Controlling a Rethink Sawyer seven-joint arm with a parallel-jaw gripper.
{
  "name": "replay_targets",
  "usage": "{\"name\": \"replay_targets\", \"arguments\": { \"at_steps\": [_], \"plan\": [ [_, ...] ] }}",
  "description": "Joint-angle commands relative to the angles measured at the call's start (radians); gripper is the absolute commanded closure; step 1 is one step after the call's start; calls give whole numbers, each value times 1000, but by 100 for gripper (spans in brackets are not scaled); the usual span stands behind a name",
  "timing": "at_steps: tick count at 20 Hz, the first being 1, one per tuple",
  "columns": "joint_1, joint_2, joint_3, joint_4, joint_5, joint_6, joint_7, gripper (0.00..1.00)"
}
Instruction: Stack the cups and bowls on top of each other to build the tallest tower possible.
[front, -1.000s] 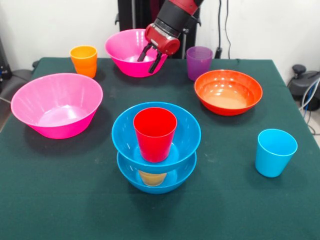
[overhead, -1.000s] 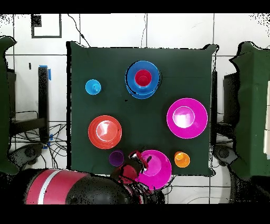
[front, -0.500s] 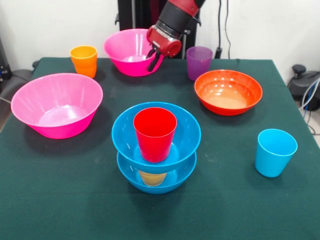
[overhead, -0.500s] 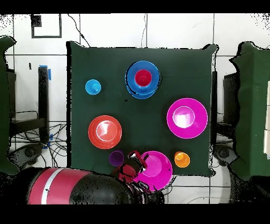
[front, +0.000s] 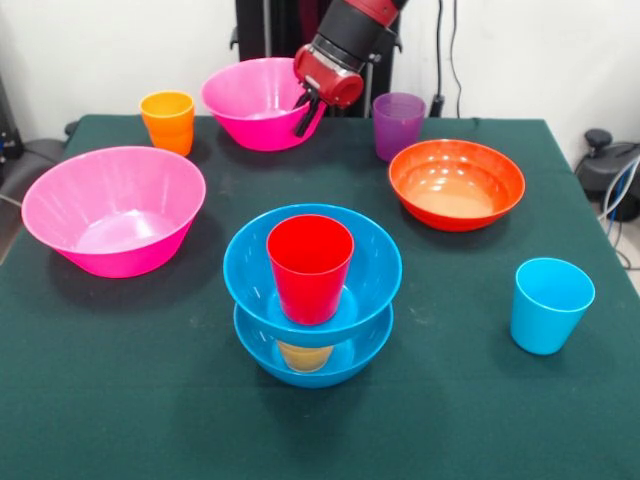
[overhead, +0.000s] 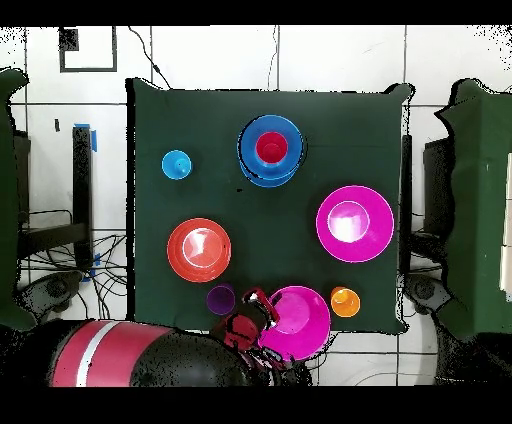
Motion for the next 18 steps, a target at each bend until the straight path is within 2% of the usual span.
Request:
{"name": "replay_targets", "arguments": {
  "at_steps": [1,4,6,8,11,16,18],
  "plan": [
    [16,-169,75,-20,2,233,64,100],
    [92,-278,7,-12,54,389,-43,100],
    [160,-307,-43,-29,96,469,-74,100],
    [218,-327,-98,-58,107,550,-84,100],
    [272,-360,-164,-104,65,667,-94,100],
    [379,-426,-307,-229,-36,946,-122,100],
    [382,-465,-319,-278,-95,1060,-135,100]
  ]
}}
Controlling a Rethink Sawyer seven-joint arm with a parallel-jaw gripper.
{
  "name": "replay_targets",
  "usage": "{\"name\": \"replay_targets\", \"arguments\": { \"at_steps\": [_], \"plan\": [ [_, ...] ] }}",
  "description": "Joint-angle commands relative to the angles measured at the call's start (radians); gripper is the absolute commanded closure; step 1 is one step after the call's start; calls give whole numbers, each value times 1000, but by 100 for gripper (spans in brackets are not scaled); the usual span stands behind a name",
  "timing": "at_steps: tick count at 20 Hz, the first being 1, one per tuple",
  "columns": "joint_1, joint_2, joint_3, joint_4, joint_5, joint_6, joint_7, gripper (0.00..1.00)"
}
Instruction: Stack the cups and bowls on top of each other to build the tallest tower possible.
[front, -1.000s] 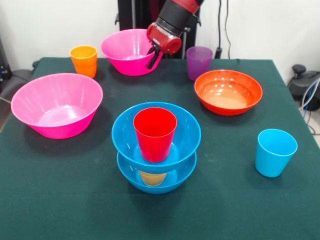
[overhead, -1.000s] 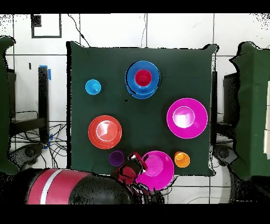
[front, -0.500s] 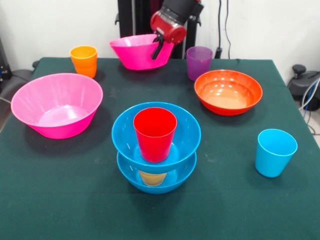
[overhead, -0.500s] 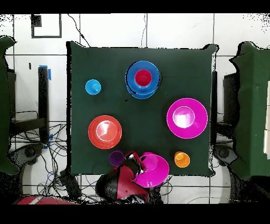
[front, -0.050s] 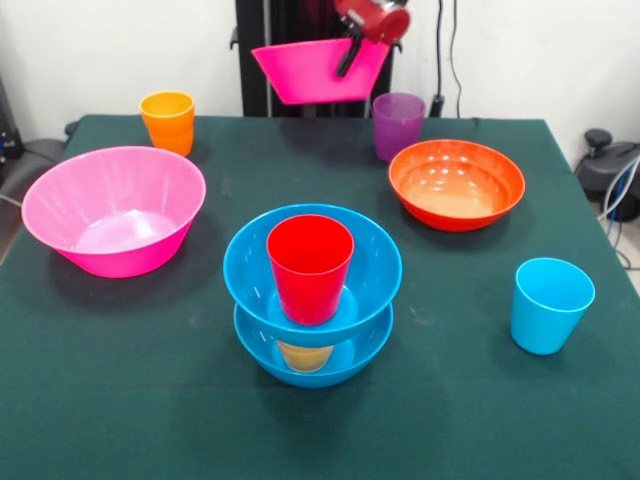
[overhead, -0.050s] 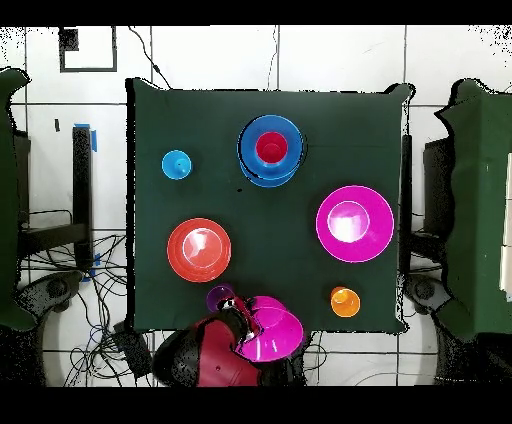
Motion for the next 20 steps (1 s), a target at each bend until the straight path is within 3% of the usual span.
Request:
{"name": "replay_targets", "arguments": {
  "at_steps": [1,5,8,15,20],
  "plan": [
    [72,-144,-113,-267,-134,474,-145,100],
    [107,-166,-165,-388,-226,650,-156,100],
    [94,-190,-161,-474,-297,769,-170,100],
    [18,-229,-75,-676,-448,940,-275,100],
    [-21,-235,-15,-853,-539,1131,-370,100]
  ]
}}
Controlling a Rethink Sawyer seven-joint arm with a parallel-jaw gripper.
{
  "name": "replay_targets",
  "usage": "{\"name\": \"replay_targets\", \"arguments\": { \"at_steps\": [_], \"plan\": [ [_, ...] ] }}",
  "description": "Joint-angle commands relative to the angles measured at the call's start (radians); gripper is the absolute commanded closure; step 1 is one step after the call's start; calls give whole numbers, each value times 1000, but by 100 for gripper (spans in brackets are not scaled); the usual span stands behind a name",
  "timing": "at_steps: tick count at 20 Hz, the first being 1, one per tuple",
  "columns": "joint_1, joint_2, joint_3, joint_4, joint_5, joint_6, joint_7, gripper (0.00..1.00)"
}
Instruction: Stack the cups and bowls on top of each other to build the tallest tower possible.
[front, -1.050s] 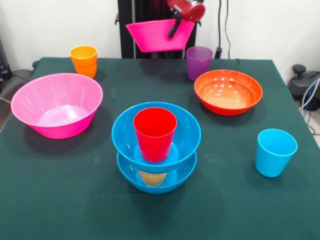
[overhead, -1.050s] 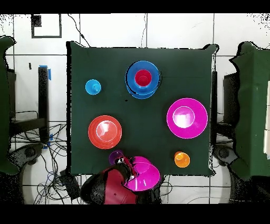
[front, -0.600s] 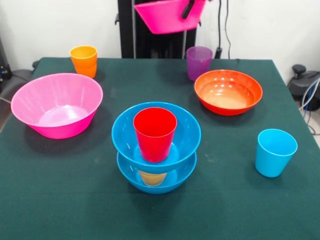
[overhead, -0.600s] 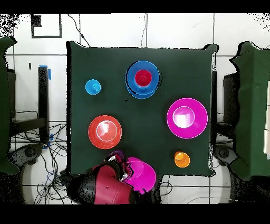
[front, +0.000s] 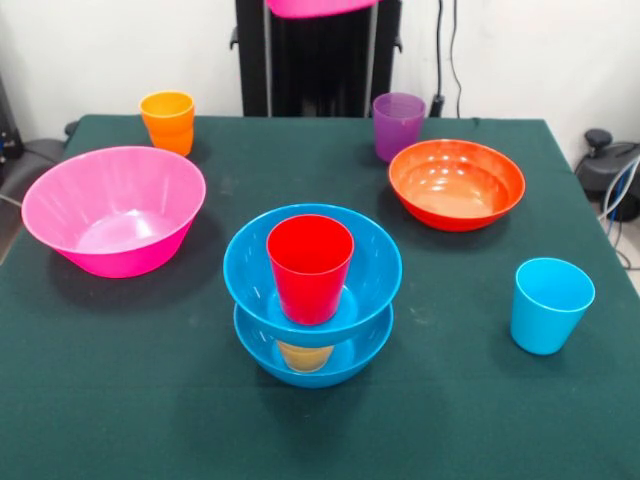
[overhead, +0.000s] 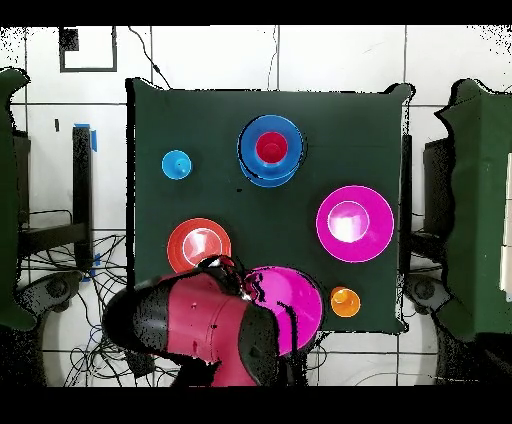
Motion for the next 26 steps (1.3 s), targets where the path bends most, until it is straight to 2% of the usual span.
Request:
{"name": "replay_targets", "arguments": {
  "at_steps": [1,5,8,14,21,26],
  "plan": [
    [-58,-9,143,-347,-173,311,-380,100],
    [-89,3,181,-448,-220,389,-414,100],
    [-116,15,215,-497,-240,412,-434,100],
    [-156,58,278,-555,-271,380,-433,100],
    [-180,85,329,-550,-286,313,-394,100],
    [-198,113,353,-589,-299,301,-389,100]
  ]
}}
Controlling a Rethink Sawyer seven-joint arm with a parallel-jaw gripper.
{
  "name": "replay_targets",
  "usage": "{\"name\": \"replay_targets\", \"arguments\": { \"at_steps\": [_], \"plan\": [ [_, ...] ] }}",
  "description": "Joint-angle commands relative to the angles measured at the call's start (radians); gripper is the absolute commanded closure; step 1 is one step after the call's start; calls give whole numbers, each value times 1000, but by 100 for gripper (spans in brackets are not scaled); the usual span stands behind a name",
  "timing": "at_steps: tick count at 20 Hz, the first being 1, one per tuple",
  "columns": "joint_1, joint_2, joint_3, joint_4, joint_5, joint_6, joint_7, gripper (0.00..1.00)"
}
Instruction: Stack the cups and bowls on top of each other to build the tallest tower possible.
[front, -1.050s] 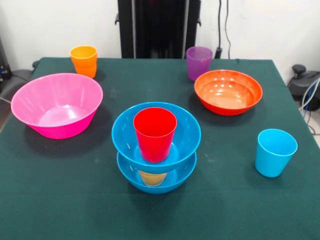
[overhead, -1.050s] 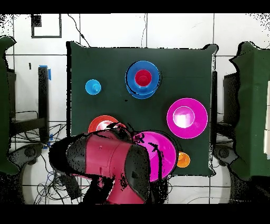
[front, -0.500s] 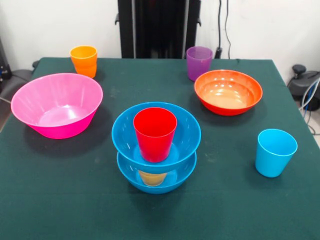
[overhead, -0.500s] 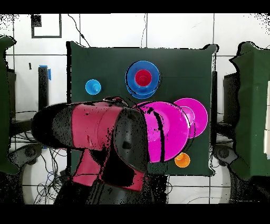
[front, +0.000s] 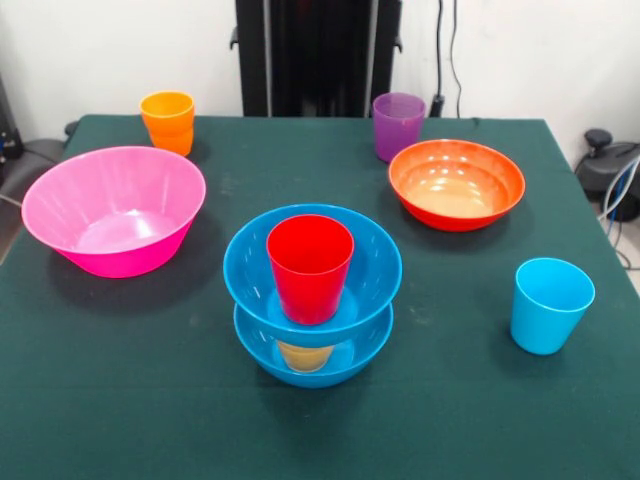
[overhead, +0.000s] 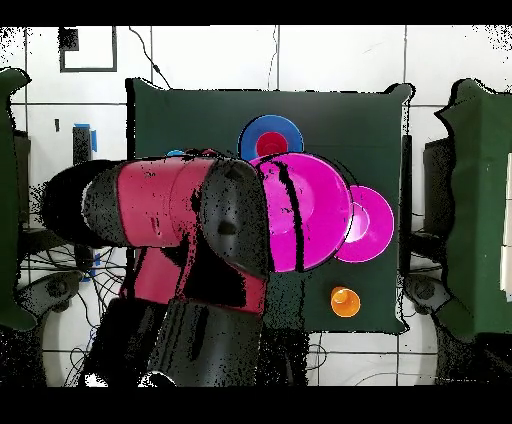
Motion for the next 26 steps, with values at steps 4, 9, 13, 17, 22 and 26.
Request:
{"name": "replay_targets", "arguments": {
  "at_steps": [4,9,13,17,22,26],
  "plan": [
    [-49,114,176,-85,-100,-11,-224,100],
    [-67,119,201,-66,-106,-47,-205,100],
    [-72,133,207,-80,-114,-60,-193,100],
    [-82,166,220,-111,-121,-76,-181,100],
    [-90,184,231,-160,-129,-39,-202,100],
    [-101,202,245,-211,-133,-8,-255,100]
  ]
}}
